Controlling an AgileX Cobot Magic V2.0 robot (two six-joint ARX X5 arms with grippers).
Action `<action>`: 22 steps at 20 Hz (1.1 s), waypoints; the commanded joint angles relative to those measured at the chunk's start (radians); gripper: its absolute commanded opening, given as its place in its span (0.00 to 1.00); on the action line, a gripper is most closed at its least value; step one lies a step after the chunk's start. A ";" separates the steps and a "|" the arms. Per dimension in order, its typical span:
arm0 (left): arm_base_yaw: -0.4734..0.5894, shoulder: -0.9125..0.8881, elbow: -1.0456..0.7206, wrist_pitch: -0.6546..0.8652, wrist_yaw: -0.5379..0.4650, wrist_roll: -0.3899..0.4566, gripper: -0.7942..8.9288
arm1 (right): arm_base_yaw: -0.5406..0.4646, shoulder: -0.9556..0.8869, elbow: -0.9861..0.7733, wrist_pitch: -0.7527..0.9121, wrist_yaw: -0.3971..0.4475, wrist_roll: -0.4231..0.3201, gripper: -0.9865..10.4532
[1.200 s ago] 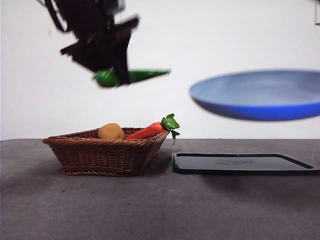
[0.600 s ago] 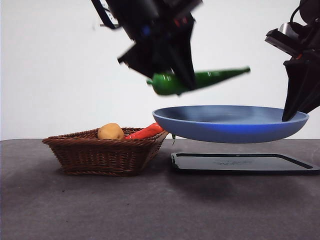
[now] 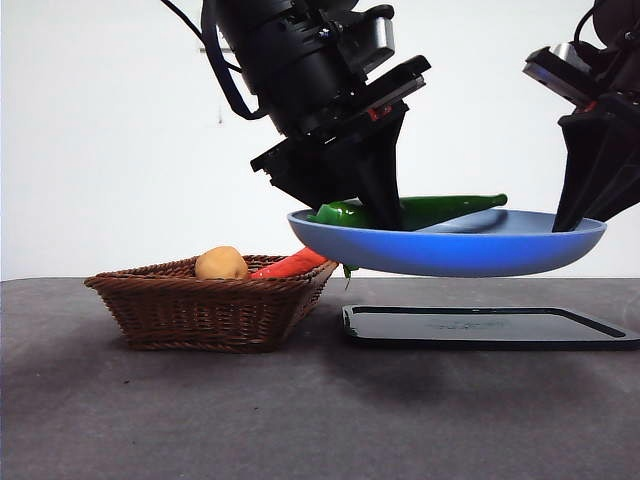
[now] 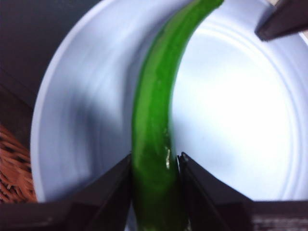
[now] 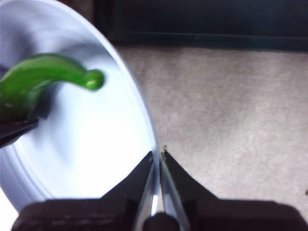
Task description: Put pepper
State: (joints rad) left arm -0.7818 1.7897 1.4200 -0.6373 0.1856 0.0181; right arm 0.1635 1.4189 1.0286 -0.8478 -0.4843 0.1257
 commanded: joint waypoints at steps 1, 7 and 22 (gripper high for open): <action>-0.011 0.025 0.017 -0.003 -0.001 0.008 0.27 | 0.004 0.012 0.023 0.002 -0.015 0.008 0.09; -0.013 0.012 0.017 -0.031 0.001 0.004 0.38 | 0.003 0.012 0.023 0.001 -0.013 0.008 0.09; -0.013 -0.343 0.021 -0.115 0.000 0.009 0.37 | -0.068 0.014 0.024 0.115 0.052 0.065 0.09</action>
State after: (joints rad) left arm -0.7837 1.4364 1.4200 -0.7551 0.1860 0.0181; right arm 0.0933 1.4193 1.0286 -0.7391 -0.4290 0.1703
